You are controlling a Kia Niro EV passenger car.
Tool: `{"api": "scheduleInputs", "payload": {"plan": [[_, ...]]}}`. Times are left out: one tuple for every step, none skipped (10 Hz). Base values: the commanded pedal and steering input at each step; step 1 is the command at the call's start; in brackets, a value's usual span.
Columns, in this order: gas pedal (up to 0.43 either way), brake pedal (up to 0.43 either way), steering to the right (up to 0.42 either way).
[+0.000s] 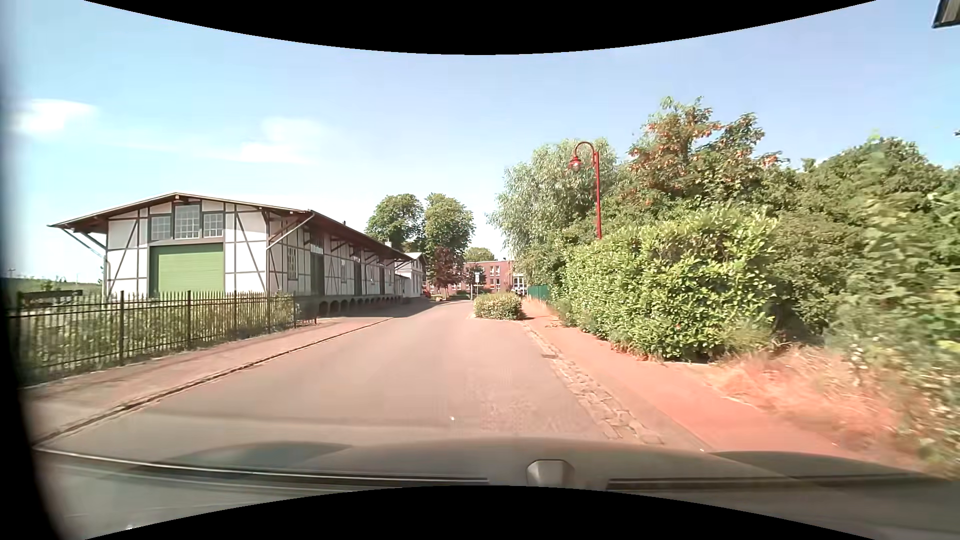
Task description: Follow the waypoints while adhering to traffic rules and regulations
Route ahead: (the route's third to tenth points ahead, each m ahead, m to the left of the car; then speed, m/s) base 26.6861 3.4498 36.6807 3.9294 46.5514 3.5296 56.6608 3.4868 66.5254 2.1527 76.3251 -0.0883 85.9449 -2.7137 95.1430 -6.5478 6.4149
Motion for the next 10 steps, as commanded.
{"api": "scheduleInputs", "payload": {"plan": [[0.0, 0.006, -0.038], [0.0, 0.006, -0.041], [0.0, 0.006, -0.043], [0.0, 0.006, -0.043], [0.0, 0.006, -0.047], [0.0, 0.006, -0.054], [0.028, 0.006, -0.063], [0.059, 0.006, -0.073], [0.059, 0.006, -0.085], [0.067, 0.006, -0.094]]}}
